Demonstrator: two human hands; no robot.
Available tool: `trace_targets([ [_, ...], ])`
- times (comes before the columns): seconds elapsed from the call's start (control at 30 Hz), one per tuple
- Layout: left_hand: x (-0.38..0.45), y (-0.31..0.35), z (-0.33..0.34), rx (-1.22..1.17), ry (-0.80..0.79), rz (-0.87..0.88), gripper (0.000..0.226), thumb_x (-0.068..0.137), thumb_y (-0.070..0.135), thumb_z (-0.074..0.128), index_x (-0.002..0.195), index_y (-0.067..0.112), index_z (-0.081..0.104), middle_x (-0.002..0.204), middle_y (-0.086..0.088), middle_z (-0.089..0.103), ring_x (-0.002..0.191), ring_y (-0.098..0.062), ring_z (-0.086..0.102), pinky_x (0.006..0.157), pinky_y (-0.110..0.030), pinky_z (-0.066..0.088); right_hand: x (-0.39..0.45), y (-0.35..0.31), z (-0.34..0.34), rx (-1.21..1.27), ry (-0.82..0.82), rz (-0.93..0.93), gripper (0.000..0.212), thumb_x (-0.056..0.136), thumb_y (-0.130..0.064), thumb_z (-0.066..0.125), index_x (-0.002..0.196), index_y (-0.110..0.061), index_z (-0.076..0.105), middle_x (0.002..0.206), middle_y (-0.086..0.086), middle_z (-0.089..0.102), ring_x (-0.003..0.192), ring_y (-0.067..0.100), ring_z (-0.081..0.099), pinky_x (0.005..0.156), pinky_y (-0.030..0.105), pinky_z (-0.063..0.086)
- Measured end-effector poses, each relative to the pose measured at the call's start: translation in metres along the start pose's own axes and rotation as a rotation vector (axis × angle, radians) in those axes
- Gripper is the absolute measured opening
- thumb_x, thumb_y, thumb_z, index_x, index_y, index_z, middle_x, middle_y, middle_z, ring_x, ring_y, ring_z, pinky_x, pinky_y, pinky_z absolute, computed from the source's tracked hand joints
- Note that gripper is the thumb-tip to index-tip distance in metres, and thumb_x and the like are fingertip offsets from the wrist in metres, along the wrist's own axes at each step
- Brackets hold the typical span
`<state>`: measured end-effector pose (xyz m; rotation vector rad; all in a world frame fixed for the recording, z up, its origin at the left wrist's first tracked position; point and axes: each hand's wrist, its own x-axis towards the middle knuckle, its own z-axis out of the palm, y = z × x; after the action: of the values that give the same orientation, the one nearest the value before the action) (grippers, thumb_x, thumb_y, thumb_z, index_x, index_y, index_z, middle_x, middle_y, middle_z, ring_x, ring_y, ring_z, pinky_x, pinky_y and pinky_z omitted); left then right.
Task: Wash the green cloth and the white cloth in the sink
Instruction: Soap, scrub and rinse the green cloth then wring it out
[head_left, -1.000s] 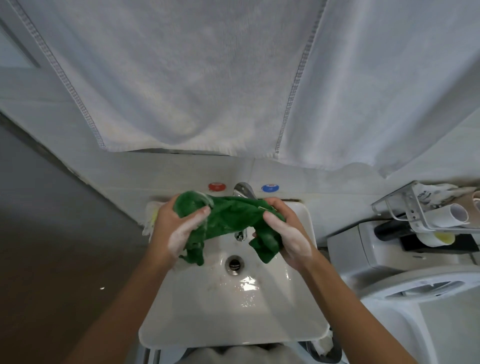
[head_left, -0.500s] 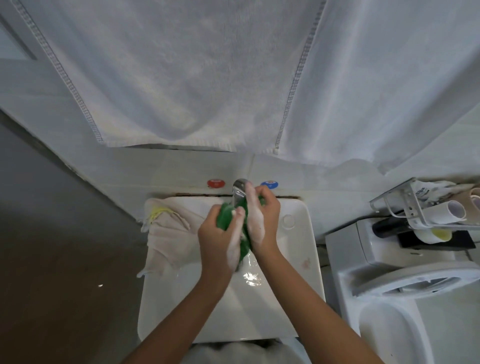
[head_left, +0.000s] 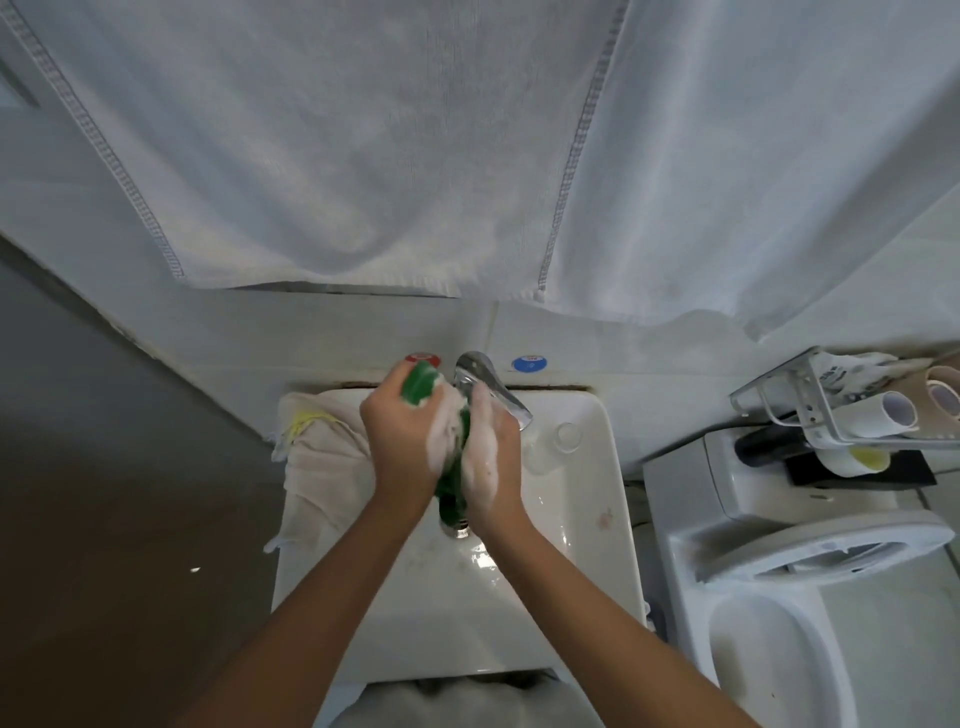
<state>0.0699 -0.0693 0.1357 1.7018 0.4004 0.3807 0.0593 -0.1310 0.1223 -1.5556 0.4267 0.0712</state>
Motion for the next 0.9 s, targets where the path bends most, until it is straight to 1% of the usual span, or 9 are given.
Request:
trace_targets([
  [0.07, -0.01, 0.004, -0.001, -0.011, -0.047, 0.024, 0.041, 0.078, -0.011, 0.057, 0.058, 0.022, 0.045, 0.049, 0.01, 0.048, 0.049, -0.002, 0.042, 0.053, -0.016, 0.039, 0.001, 0.002, -0.009, -0.073, -0.039, -0.045, 0.045, 0.098, -0.048, 0.035, 0.093, -0.015, 0.064, 0.092, 0.008, 0.068, 0.091, 0.02, 0.065, 0.09, 0.041, 0.052],
  [0.13, -0.029, 0.007, -0.001, -0.02, -0.108, 0.055, 0.041, 0.077, -0.014, 0.057, 0.058, 0.021, 0.048, 0.049, 0.01, 0.049, 0.048, -0.002, 0.045, 0.05, -0.014, 0.039, 0.012, -0.006, -0.019, -0.11, -0.071, -0.069, 0.03, 0.104, -0.035, 0.033, 0.087, -0.024, 0.056, 0.088, -0.005, 0.058, 0.083, 0.006, 0.055, 0.09, 0.033, 0.046],
  [0.2, -0.028, 0.006, 0.0, -0.037, -0.12, 0.043, 0.034, 0.077, -0.014, 0.056, 0.06, 0.015, 0.05, 0.051, 0.008, 0.049, 0.048, -0.002, 0.046, 0.05, -0.016, 0.041, 0.012, -0.01, -0.016, -0.091, -0.043, -0.083, 0.03, 0.105, -0.028, 0.034, 0.078, -0.032, 0.046, 0.08, -0.013, 0.05, 0.073, -0.003, 0.049, 0.079, 0.023, 0.046],
  [0.33, -0.002, 0.002, 0.0, -0.017, -0.035, 0.058, 0.044, 0.078, -0.008, 0.058, 0.06, 0.03, 0.044, 0.049, 0.011, 0.045, 0.048, 0.001, 0.043, 0.053, -0.012, 0.036, 0.004, -0.004, -0.01, -0.114, 0.017, -0.15, 0.035, 0.104, -0.022, 0.037, 0.072, -0.012, 0.049, 0.065, -0.001, 0.048, 0.062, 0.009, 0.047, 0.061, 0.023, 0.042],
  [0.47, -0.035, 0.007, 0.009, -0.084, -0.105, -0.01, 0.04, 0.079, -0.009, 0.055, 0.059, 0.024, 0.044, 0.05, 0.012, 0.05, 0.047, -0.002, 0.042, 0.05, -0.014, 0.036, 0.03, -0.016, -0.017, -0.069, 0.055, -0.121, 0.04, 0.095, -0.018, 0.053, 0.057, -0.017, 0.04, 0.054, 0.0, 0.034, 0.056, 0.016, 0.036, 0.058, 0.034, 0.033],
  [0.53, -0.032, 0.008, 0.007, -0.091, -0.106, -0.06, 0.038, 0.083, -0.007, 0.055, 0.063, 0.024, 0.047, 0.054, 0.011, 0.052, 0.05, -0.002, 0.045, 0.051, -0.013, 0.038, 0.022, -0.019, -0.017, -0.045, 0.074, -0.113, 0.046, 0.095, -0.013, 0.057, 0.054, -0.02, 0.036, 0.052, -0.004, 0.035, 0.053, 0.012, 0.036, 0.056, 0.031, 0.034],
  [0.63, -0.008, 0.005, 0.001, -0.046, -0.065, -0.096, 0.035, 0.089, 0.002, 0.056, 0.069, 0.03, 0.048, 0.063, 0.01, 0.052, 0.058, -0.001, 0.048, 0.058, -0.015, 0.041, -0.003, -0.011, -0.018, -0.065, -0.021, -0.176, 0.036, 0.096, -0.013, 0.056, 0.063, -0.019, 0.044, 0.057, -0.009, 0.044, 0.055, 0.002, 0.043, 0.059, 0.019, 0.039],
  [0.83, -0.036, 0.01, 0.013, -0.132, -0.069, -0.08, 0.031, 0.078, -0.007, 0.053, 0.058, 0.014, 0.043, 0.051, 0.008, 0.043, 0.048, -0.003, 0.039, 0.051, -0.014, 0.037, 0.019, -0.016, -0.023, 0.0, 0.097, -0.127, 0.047, 0.093, -0.006, 0.055, 0.055, -0.026, 0.035, 0.05, -0.013, 0.036, 0.053, 0.006, 0.033, 0.057, 0.028, 0.033],
  [0.9, -0.015, 0.002, 0.01, -0.155, -0.008, -0.111, 0.026, 0.079, -0.005, 0.054, 0.059, 0.01, 0.045, 0.05, 0.011, 0.042, 0.048, -0.003, 0.039, 0.055, -0.015, 0.037, -0.003, -0.014, -0.022, 0.012, 0.025, -0.171, 0.042, 0.095, -0.007, 0.053, 0.058, -0.021, 0.037, 0.056, -0.01, 0.038, 0.056, 0.007, 0.037, 0.058, 0.027, 0.034],
])
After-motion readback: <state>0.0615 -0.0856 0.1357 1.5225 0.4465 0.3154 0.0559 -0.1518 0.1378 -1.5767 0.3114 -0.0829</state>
